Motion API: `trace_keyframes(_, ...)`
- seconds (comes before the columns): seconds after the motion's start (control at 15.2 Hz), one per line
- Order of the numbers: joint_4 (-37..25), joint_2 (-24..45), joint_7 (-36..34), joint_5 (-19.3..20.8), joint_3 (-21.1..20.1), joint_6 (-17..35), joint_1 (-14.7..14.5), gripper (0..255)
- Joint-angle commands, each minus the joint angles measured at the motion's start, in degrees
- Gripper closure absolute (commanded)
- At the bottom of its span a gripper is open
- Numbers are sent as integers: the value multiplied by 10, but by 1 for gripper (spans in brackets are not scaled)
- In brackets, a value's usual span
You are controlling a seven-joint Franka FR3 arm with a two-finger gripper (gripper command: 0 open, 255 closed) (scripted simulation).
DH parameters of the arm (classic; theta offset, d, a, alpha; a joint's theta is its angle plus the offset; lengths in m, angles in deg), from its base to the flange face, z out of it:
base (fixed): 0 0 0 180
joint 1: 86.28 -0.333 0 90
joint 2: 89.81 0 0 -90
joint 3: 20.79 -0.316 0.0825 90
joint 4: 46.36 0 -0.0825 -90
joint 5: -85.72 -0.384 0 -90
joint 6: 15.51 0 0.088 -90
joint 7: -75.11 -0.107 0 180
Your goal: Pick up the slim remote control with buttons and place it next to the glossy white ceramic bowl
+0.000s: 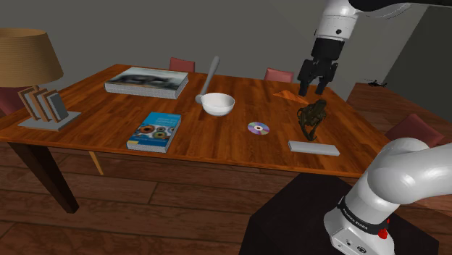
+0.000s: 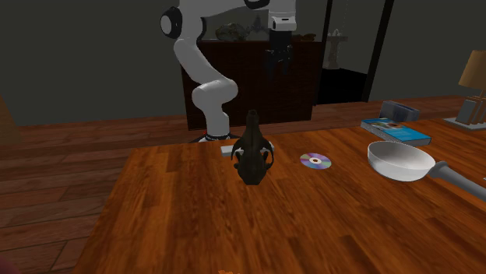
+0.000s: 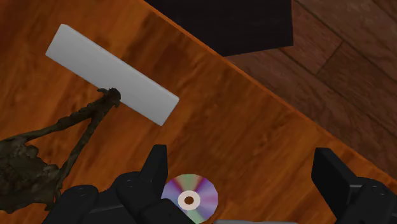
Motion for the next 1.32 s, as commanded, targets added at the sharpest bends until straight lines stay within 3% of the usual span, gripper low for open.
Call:
trace_keyframes(0.0,0,0,0,0,0,0,0,0)
trace_keyframes(0.66,214,-134,268,120,101,88,-35,0)
trace_keyframes(1.25,341,-163,526,293,257,212,-17,0)
